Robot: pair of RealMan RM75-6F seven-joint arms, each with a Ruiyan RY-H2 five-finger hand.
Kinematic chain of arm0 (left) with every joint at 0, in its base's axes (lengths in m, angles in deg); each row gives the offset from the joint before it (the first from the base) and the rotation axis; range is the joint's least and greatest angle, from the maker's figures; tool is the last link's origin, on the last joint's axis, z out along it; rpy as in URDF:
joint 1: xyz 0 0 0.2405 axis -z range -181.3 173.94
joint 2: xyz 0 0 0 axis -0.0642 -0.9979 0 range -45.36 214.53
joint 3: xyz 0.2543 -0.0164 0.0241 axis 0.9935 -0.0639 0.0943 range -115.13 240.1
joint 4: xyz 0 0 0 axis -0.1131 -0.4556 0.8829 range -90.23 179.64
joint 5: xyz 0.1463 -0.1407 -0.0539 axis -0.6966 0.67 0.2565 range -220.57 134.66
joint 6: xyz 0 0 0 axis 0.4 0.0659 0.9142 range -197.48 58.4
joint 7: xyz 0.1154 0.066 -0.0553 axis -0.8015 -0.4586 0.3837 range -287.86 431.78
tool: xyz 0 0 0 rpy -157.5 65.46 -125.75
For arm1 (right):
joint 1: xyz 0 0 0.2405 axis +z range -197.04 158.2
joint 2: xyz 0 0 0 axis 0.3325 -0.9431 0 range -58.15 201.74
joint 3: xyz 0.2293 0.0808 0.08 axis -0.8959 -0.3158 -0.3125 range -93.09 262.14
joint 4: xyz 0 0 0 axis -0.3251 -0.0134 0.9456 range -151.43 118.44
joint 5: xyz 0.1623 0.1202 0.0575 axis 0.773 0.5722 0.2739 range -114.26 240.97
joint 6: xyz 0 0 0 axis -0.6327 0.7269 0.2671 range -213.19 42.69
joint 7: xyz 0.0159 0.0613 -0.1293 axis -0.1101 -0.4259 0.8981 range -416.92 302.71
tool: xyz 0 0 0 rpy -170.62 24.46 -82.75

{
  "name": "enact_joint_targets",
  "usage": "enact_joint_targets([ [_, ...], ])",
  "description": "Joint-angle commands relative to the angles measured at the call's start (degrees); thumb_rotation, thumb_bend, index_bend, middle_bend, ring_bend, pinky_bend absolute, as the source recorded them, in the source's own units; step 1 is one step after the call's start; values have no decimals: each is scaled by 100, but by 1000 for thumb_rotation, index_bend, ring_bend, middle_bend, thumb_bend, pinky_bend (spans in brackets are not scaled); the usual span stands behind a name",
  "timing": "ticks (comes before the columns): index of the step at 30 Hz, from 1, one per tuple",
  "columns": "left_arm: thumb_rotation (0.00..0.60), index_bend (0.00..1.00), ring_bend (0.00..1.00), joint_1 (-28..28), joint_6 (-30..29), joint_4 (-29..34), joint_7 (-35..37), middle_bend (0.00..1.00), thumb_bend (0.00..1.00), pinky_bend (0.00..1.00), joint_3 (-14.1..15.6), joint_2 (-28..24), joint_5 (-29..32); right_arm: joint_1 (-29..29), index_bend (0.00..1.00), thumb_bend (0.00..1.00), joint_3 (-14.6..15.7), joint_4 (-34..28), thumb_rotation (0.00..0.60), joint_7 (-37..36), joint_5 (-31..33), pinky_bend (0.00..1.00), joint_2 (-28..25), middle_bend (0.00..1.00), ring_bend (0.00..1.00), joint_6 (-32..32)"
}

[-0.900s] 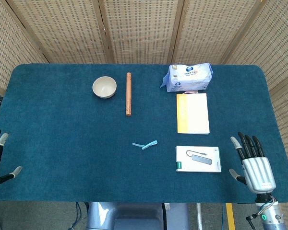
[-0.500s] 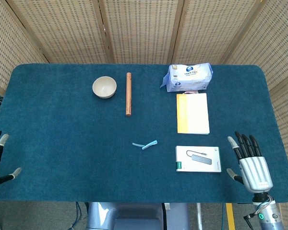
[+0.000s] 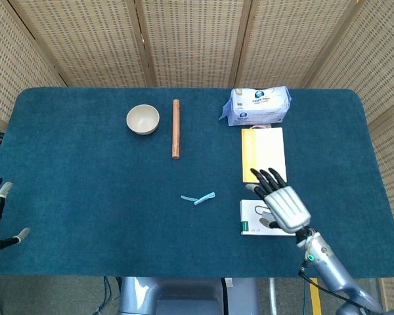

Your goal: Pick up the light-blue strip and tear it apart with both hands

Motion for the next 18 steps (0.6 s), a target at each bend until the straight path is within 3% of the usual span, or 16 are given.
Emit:
enact_joint_targets([
  [1, 600, 0, 0, 41, 80, -24, -38, 0, 0, 0, -23, 24, 70, 741, 300, 1, -426, 147, 600, 47, 632, 0, 467, 0, 0, -731],
  [8, 600, 0, 0, 141, 294, -76, -104, 0, 0, 0, -88, 83, 282, 1373, 330, 170, -602, 1085, 600, 443, 1363, 0, 1402, 0, 0, -1108],
  [18, 600, 0, 0, 226, 474, -89, -114, 0, 0, 0, -110, 87, 418, 1815, 380, 260, -366, 2275, 600, 799, 1670, 0, 2314, 0, 0, -1208],
])
